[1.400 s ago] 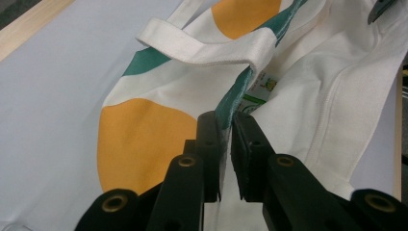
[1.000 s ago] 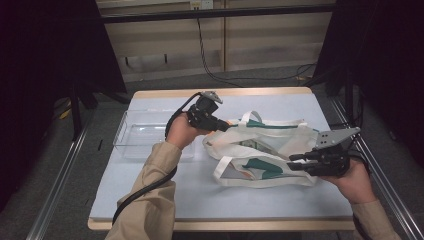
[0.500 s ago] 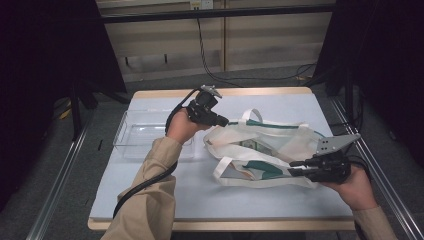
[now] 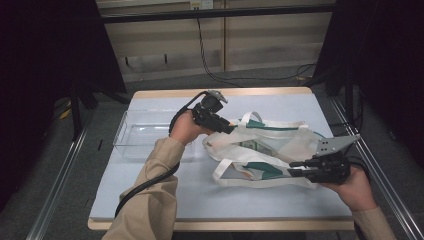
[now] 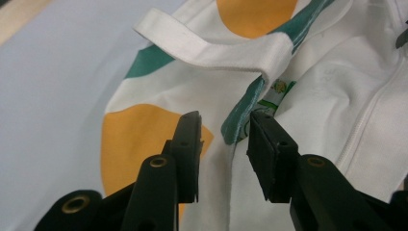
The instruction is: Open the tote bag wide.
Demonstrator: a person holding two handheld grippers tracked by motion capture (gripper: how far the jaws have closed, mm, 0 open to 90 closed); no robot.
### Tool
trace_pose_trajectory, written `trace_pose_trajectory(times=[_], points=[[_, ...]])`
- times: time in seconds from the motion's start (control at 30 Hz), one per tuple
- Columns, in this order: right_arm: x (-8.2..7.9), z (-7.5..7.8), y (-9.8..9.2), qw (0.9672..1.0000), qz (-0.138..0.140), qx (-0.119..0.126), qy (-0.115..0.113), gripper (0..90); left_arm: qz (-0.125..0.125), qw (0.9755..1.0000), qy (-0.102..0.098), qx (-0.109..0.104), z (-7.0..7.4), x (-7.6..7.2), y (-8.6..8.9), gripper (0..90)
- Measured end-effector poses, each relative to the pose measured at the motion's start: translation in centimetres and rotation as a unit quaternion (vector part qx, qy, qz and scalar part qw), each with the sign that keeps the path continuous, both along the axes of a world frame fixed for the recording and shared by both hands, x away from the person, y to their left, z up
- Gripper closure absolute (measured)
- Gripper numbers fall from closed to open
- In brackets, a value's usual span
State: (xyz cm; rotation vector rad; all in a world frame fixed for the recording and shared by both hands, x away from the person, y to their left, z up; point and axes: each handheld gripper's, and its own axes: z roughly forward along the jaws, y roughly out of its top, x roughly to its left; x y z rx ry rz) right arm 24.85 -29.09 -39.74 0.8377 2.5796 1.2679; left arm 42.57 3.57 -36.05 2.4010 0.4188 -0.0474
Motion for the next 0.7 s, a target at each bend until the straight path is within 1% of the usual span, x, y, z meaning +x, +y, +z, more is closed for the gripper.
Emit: trace_pose_trajectory(times=[0.03, 0.07, 0.1, 0.17, 0.2, 0.23, 0.27, 0.3, 0.33, 0.4, 0.43, 0.5, 0.53, 0.57, 0.6, 0.67, 0.7], points=[[0.0, 0.0, 0.0, 1.0, 0.0, 0.0, 0.0, 73.7, 0.001, 1.0, 0.001, 0.003, -0.2, 0.0, -0.1, 69.5], [0.0, 0.0, 0.0, 1.0, 0.0, 0.001, 0.0, 73.8, 0.001, 1.0, 0.005, 0.002, -0.3, 0.0, -0.2, 74.6], [0.0, 0.0, 0.0, 1.0, 0.0, 0.001, 0.0, 73.8, -0.001, 1.0, 0.009, 0.004, -0.4, 0.1, -0.2, 77.2], [0.0, -0.1, 0.0, 1.0, 0.0, 0.001, 0.0, 73.8, -0.002, 0.9999, 0.009, 0.004, -0.5, 0.2, -0.3, 85.0], [0.0, -0.1, 0.0, 1.0, 0.0, 0.002, -0.001, 73.9, -0.002, 0.9999, 0.009, 0.004, -0.5, 0.3, -0.3, 86.4], [0.0, -0.1, 0.0, 1.0, 0.0, 0.003, 0.0, 74.0, 0.003, 0.9999, 0.01, 0.004, -0.5, 0.2, -0.4, 87.1], [0.0, -0.1, -0.1, 1.0, 0.001, 0.003, 0.0, 74.1, -0.002, 0.9999, 0.004, 0.01, -0.3, 0.3, -0.4, 87.4], [0.0, -0.1, -0.1, 1.0, 0.001, 0.005, 0.002, 74.2, 0.004, 0.9999, 0.009, 0.01, -0.2, 0.2, -0.5, 87.5], [0.0, -0.2, -0.1, 1.0, 0.002, 0.005, 0.002, 74.3, 0.008, 0.9999, 0.006, 0.008, -0.1, 0.3, -0.6, 87.5], [-0.1, -0.2, -0.1, 1.0, 0.003, 0.006, 0.003, 74.6, 0.009, 0.9999, 0.004, 0.01, 0.2, 0.5, -0.5, 87.5], [-0.1, -0.3, -0.1, 1.0, 0.005, 0.007, 0.004, 74.7, 0.018, 0.9998, 0.007, 0.007, 0.3, 0.5, -0.6, 87.4], [-0.1, -0.4, -0.2, 0.9999, 0.005, 0.007, 0.007, 75.1, 0.015, 0.9998, 0.007, 0.012, 0.5, 0.8, -0.5, 87.4], [-0.1, -0.5, -0.2, 0.9999, 0.007, 0.008, 0.009, 75.3, 0.018, 0.9997, 0.006, 0.013, 0.5, 0.9, -0.5, 87.4], [-0.2, -0.6, -0.2, 0.9999, 0.006, 0.01, 0.011, 75.5, 0.022, 0.9997, 0.008, 0.012, 0.6, 1.0, -0.5, 87.4], [-0.2, -0.6, -0.2, 0.9999, 0.005, 0.01, 0.012, 75.6, 0.027, 0.9996, 0.009, 0.006, 0.5, 1.0, -0.5, 87.4], [-0.3, -0.7, -0.3, 0.9998, 0.007, 0.014, 0.013, 76.0, 0.026, 0.9996, 0.006, 0.011, 0.7, 1.3, -0.4, 87.5], [-0.4, -0.7, -0.3, 0.9998, 0.005, 0.013, 0.013, 76.3, 0.03, 0.9995, 0.009, 0.007, 0.7, 1.4, -0.5, 87.4]])
